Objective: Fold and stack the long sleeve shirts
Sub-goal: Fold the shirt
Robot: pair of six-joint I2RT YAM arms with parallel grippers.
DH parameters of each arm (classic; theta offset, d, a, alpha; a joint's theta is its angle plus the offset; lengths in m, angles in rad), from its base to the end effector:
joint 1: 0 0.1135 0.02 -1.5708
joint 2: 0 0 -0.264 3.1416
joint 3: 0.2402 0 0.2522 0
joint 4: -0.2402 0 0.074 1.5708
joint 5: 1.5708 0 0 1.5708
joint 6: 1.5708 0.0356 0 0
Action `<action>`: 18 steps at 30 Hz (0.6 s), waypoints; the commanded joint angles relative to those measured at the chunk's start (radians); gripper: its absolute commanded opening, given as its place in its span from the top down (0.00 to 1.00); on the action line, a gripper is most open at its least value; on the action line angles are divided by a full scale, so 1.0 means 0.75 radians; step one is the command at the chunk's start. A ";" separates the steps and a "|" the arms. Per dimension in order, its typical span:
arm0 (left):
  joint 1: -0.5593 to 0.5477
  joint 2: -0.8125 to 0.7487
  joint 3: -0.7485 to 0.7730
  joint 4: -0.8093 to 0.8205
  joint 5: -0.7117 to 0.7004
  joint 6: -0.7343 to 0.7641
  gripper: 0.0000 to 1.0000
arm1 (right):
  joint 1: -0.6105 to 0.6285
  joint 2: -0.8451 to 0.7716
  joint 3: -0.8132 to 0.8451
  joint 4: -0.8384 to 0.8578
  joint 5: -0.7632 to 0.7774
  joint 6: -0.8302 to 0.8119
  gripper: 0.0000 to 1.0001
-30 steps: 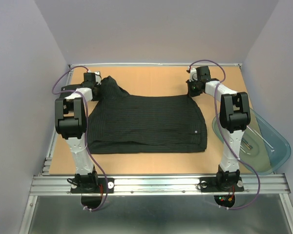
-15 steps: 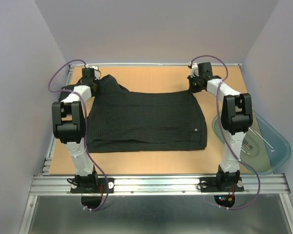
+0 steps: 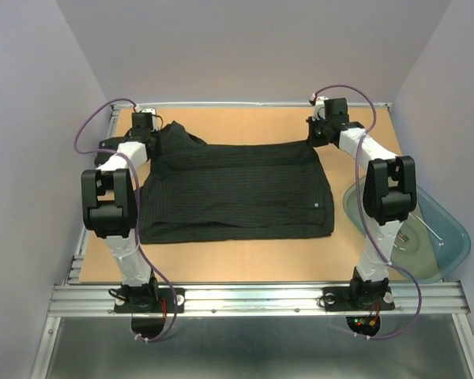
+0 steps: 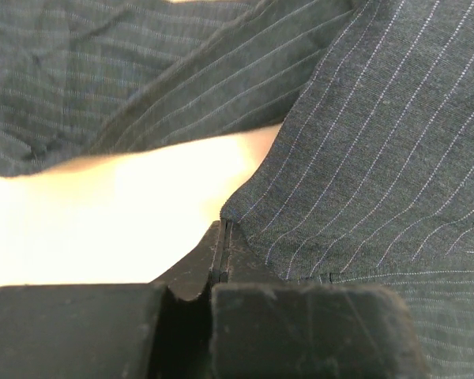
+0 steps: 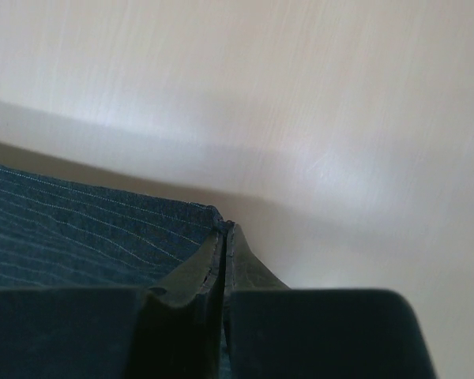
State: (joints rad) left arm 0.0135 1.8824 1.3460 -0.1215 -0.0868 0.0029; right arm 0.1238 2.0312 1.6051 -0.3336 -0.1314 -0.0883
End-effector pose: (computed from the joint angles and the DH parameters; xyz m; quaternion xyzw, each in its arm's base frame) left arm 0.4287 0.0089 0.2242 -0.0239 0.8967 0.0425 0.4400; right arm 0.4603 0.0620 0.2281 -0.1228 0.9090 0.0673 0.3925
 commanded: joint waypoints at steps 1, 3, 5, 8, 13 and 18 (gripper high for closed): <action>0.009 -0.125 -0.056 0.027 -0.115 -0.059 1.00 | -0.020 -0.098 -0.093 0.066 0.028 0.068 0.99; 0.009 -0.149 -0.083 0.027 -0.146 -0.086 1.00 | -0.020 -0.135 -0.154 0.089 0.038 0.097 1.00; 0.009 -0.166 -0.113 0.027 -0.156 -0.104 1.00 | -0.018 -0.162 -0.199 0.107 0.048 0.112 0.99; 0.004 -0.203 -0.156 0.025 -0.173 -0.135 1.00 | -0.018 -0.215 -0.277 0.138 0.050 0.159 0.99; -0.014 -0.266 -0.248 0.027 -0.207 -0.192 1.00 | -0.020 -0.293 -0.407 0.177 0.063 0.218 1.00; -0.014 -0.297 -0.320 0.021 -0.260 -0.274 1.00 | -0.018 -0.334 -0.500 0.201 0.102 0.277 1.00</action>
State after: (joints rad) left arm -0.0029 1.7176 1.1389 -0.1085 -0.1944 -0.1444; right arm 0.1238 1.8275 1.2816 -0.2386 -0.1196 0.0765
